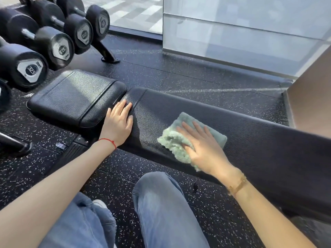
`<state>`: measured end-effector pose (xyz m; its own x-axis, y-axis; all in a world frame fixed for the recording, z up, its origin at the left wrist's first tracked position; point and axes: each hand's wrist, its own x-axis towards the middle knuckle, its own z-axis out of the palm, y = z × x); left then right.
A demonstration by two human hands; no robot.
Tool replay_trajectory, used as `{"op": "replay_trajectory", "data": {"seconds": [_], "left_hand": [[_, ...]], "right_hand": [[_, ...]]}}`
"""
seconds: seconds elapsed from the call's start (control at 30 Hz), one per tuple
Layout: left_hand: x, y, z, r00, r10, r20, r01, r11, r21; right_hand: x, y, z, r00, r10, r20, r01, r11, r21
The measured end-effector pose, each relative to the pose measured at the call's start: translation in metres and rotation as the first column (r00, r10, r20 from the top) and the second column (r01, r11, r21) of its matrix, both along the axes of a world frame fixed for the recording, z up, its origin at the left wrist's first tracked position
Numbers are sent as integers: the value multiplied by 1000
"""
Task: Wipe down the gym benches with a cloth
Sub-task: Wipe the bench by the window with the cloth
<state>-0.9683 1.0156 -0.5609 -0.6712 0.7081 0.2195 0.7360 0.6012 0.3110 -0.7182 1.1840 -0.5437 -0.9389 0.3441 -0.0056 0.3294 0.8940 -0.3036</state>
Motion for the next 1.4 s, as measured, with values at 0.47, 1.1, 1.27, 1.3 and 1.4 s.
{"op": "replay_trajectory", "data": {"seconds": [0.47,1.1,1.27,1.3,1.4], "left_hand": [[48,29,-5,1000,19,-22,-19,1000,23],[49,26,-7,998,48,-38,-45,996,71],[48,25,-7,999,29,-44,-25,997,77],[48,24,-8,999,26,-48,-22,997,72],[49,24,-8,999,19,-36,-17,998,65]], "right_hand": [[-50,-1,6,999,39,17,-39,999,13],[-44,9,1,998,-48,46,44,995,88],[42,2,-2,977,-210,38,204,972,119],[60,12,-1,955,-293,38,286,949,132],[83,47,2,843,-534,67,522,842,139]]}}
